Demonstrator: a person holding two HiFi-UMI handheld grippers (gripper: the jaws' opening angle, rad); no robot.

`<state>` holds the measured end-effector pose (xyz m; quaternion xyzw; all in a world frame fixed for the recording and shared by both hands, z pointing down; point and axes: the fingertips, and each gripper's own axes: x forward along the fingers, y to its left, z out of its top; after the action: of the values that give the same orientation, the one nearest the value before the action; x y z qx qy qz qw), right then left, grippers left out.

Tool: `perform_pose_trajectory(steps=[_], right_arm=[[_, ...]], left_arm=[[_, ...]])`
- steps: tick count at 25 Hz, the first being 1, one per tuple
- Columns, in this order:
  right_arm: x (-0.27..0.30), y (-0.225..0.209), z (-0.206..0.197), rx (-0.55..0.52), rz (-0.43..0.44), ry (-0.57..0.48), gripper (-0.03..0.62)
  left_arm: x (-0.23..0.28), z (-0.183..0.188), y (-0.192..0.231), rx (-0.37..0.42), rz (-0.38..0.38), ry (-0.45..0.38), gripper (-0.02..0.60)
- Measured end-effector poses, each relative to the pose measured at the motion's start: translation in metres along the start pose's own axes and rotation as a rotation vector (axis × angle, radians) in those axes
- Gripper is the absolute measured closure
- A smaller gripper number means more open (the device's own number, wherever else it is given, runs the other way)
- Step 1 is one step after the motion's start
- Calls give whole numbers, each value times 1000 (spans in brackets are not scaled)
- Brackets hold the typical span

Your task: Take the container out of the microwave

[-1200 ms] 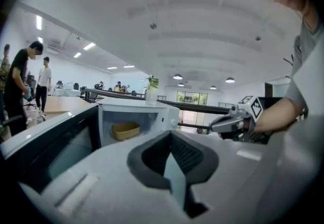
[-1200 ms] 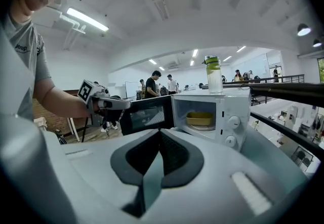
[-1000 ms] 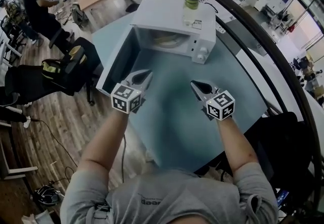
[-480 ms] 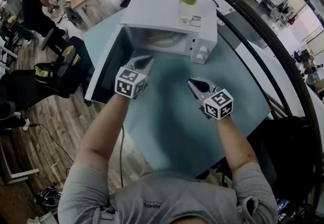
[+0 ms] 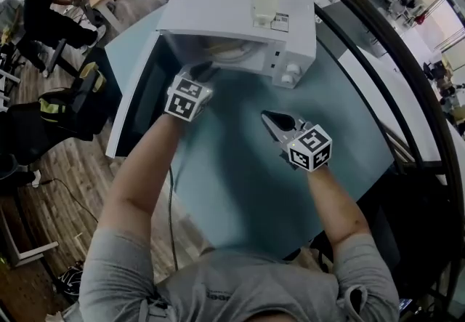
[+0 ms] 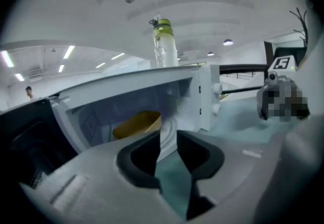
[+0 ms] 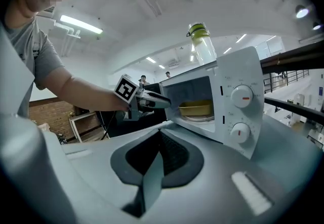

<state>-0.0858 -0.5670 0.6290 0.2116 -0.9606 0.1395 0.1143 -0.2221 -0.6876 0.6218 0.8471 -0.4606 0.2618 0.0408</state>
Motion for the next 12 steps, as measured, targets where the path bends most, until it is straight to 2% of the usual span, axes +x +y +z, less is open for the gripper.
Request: perform_pose_trajectory(steps=[12], right_arm=[[18, -13, -31, 47, 42, 6, 589]], left_arm=[[74, -19, 46, 181, 60, 172, 466]])
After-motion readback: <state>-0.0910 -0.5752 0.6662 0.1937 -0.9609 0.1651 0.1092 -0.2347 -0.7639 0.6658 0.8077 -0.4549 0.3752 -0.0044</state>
